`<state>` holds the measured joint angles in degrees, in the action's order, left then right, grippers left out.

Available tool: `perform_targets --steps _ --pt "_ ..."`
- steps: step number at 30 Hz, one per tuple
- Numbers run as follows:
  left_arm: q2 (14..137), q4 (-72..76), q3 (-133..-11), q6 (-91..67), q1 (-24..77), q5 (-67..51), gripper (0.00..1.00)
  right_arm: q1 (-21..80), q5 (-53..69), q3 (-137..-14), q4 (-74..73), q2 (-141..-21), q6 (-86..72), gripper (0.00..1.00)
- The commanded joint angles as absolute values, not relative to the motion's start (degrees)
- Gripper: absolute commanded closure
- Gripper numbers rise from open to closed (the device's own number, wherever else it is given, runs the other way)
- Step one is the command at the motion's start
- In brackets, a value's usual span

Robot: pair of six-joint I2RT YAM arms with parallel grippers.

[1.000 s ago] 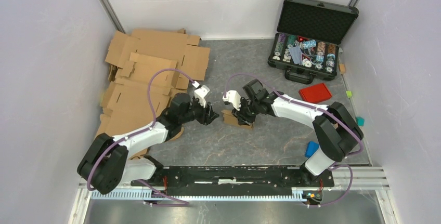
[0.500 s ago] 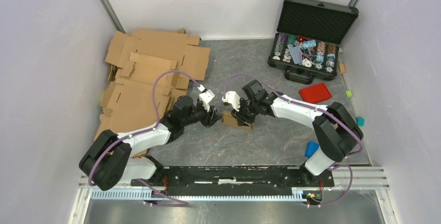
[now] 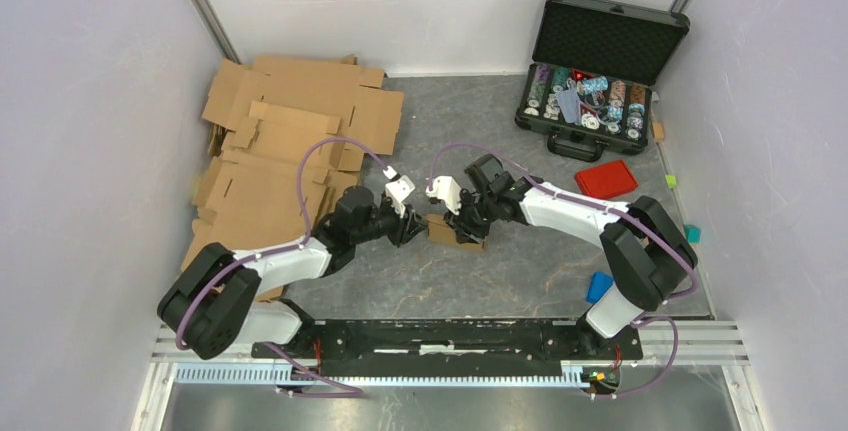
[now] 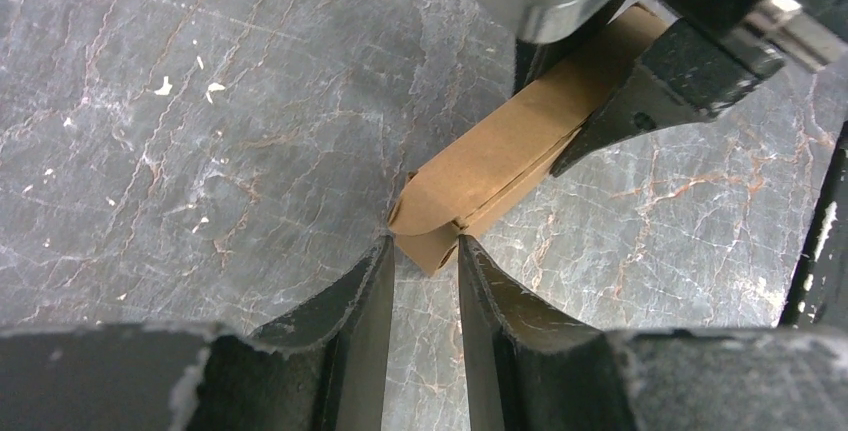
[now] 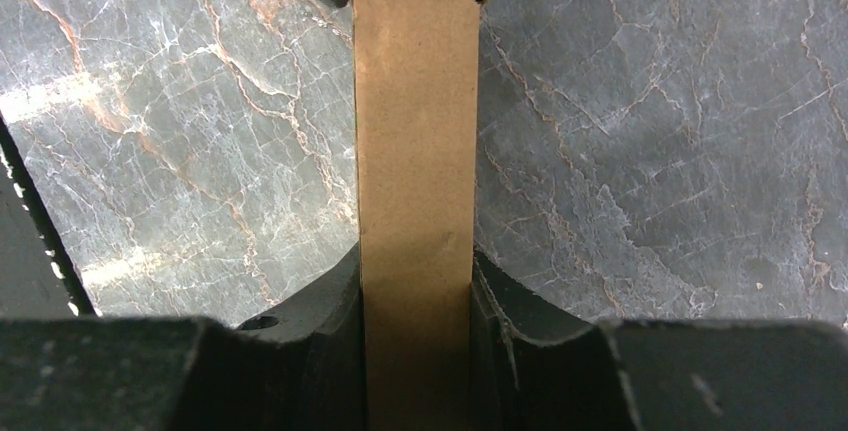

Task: Fold the paper box
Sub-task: Close the paper box at the center of the board.

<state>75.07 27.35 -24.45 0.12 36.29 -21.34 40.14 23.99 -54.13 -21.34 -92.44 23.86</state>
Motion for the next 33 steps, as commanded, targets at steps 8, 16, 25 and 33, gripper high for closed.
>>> perform_targets --steps 8,16,25,33 --pt "71.81 35.97 -23.03 0.5 36.56 -22.01 0.61 42.36 25.91 -55.37 -22.85 -93.32 24.35 0.79" --pt "70.02 36.03 -22.17 -0.89 36.58 -20.11 0.6 42.87 26.44 -54.9 -22.85 -93.28 24.26 0.79" --pt "70.11 36.37 -22.28 -0.9 36.56 -20.13 0.6 43.62 26.87 -54.66 -23.51 -92.78 24.76 0.8" --pt "68.43 39.61 -20.59 -0.53 36.59 -20.17 0.51 43.78 27.24 -54.84 -24.16 -93.15 25.22 0.82"
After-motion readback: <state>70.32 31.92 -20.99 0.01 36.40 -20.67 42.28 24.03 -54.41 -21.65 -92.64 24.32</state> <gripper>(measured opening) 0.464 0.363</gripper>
